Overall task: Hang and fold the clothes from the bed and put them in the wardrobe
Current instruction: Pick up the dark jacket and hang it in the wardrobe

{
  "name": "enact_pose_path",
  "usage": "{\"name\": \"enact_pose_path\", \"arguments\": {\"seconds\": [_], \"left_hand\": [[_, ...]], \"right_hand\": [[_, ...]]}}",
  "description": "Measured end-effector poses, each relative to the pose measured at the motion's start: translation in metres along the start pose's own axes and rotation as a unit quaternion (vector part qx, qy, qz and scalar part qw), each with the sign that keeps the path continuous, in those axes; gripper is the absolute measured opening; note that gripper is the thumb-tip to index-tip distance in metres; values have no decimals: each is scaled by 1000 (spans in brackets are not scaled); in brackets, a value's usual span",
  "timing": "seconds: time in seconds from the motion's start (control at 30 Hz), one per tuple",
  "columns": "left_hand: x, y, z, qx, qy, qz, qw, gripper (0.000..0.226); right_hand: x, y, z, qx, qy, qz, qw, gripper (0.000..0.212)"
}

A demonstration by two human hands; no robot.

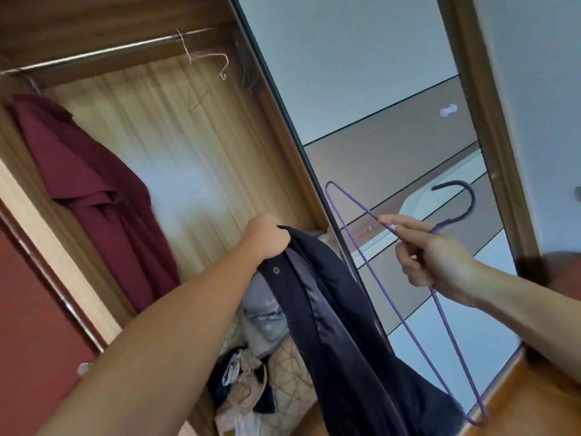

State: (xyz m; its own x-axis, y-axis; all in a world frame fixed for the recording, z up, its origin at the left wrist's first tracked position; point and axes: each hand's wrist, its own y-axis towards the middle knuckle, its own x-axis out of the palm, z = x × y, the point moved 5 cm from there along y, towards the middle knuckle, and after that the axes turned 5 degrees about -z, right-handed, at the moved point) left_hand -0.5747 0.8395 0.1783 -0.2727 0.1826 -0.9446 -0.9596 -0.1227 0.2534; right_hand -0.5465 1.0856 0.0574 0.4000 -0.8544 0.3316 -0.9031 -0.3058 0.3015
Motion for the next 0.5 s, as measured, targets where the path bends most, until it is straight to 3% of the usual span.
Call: {"name": "enact_pose_path", "arguments": {"seconds": [0.2, 0.33, 0.5], "left_hand": [[-1, 4, 7, -41, -74, 18, 996, 25], [-4, 0, -2, -88, -148, 30, 985, 7], [-8, -10, -19, -146, -294, 50, 943, 13]], "right_hand": [[-22, -19, 17, 41, 63, -77, 994, 34], [-24, -27, 18, 42, -1, -131, 990, 36], [-19, -30, 24, 36, -38, -122, 991, 42]]}}
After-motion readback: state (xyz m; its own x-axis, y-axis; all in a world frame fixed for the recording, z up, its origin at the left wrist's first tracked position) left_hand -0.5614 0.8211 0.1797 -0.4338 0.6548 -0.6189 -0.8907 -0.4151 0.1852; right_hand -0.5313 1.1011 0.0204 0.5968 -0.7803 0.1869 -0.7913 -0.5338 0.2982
